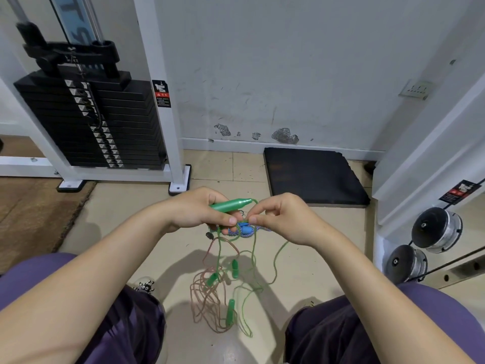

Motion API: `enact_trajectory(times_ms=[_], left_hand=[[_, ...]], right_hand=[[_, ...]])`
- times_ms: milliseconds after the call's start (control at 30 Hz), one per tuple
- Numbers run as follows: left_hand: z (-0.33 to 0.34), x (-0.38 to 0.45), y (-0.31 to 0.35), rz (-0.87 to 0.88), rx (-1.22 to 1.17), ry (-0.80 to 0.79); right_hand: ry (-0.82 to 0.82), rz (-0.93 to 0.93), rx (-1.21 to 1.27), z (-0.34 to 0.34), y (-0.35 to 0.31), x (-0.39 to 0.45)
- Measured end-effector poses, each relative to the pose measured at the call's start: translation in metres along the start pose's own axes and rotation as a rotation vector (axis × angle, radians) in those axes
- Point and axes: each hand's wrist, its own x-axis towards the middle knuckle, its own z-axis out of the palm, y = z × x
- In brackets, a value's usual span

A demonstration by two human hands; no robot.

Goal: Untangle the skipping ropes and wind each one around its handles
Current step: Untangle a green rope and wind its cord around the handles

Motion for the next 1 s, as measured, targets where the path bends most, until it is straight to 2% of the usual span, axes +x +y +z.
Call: enact_trajectory(times_ms=[67, 167, 233, 333, 467, 633, 733, 1000], left_hand=[[0.000, 0.000, 0.000, -0.004, 0.013, 0.005], [-0.002, 0.000, 0.004, -0.019, 0.062, 0.032], [-0.005, 0.000, 0.004, -0.009, 0.049, 0.064], [-0.006, 0.000, 0.006, 0.039, -0.021, 0.129], [-0.001, -0.001, 0.007, 0.061, -0.040, 0.105], [-0.002, 0.000, 0.007, 0.025, -0.005, 0.131], [-0.006, 0.000, 0.005, 0.005, 0.042, 0.175], [-0.010, -0.001, 0.005, -0.031, 0.100, 0.181]], right_hand=[[0.041, -0.016, 0.051, 0.001, 0.001, 0.000], [0.126, -0.019, 0.271, 0.002, -0.002, -0.001], [0.193, -0.022, 0.309, -0.001, -0.005, 0.000], [0.197, -0.013, 0.271, -0.006, -0.006, -0.001], [0.065, -0.019, 0.224, -0.004, -0.010, -0.004], [0.186, 0.033, 0.179, -0.008, -0.006, -0.001], [0.171, 0.056, 0.192, -0.010, -0.001, -0.001], [0.113, 0.072, -0.045, -0.017, 0.002, -0.001]])
